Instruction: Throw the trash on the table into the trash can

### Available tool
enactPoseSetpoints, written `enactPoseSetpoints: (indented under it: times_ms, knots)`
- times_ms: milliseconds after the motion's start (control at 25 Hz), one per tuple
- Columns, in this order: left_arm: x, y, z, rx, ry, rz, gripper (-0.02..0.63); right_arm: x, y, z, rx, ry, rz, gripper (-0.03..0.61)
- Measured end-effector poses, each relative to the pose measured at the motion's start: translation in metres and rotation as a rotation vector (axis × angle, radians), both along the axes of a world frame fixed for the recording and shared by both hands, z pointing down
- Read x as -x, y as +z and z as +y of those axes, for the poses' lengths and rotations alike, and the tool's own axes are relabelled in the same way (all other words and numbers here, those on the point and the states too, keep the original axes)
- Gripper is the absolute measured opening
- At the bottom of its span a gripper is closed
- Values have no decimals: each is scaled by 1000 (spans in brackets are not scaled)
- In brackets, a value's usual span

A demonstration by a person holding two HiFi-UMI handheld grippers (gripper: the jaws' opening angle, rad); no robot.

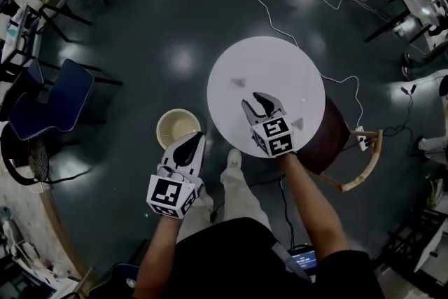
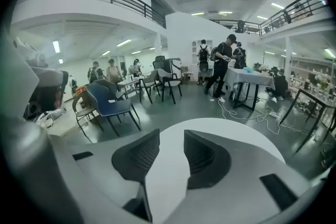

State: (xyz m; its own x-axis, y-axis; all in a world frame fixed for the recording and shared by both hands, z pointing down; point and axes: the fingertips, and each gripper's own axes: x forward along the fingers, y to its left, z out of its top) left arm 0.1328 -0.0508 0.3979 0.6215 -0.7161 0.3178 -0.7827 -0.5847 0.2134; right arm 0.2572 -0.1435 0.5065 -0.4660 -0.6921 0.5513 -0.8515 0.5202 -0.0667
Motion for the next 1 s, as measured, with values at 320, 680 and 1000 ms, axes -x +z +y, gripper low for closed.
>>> enactPoseSetpoints:
  times_ms: [320, 680, 1000]
  knots:
    - [15, 40, -22, 67, -76, -7, 8, 4, 75, -64, 100, -24, 95, 210]
    - [25, 75, -38, 123, -124, -8, 8, 12, 141, -107, 166, -69, 202, 218]
    - [26, 101, -31, 169, -143, 2, 8, 11, 164, -117, 186, -68, 225, 216]
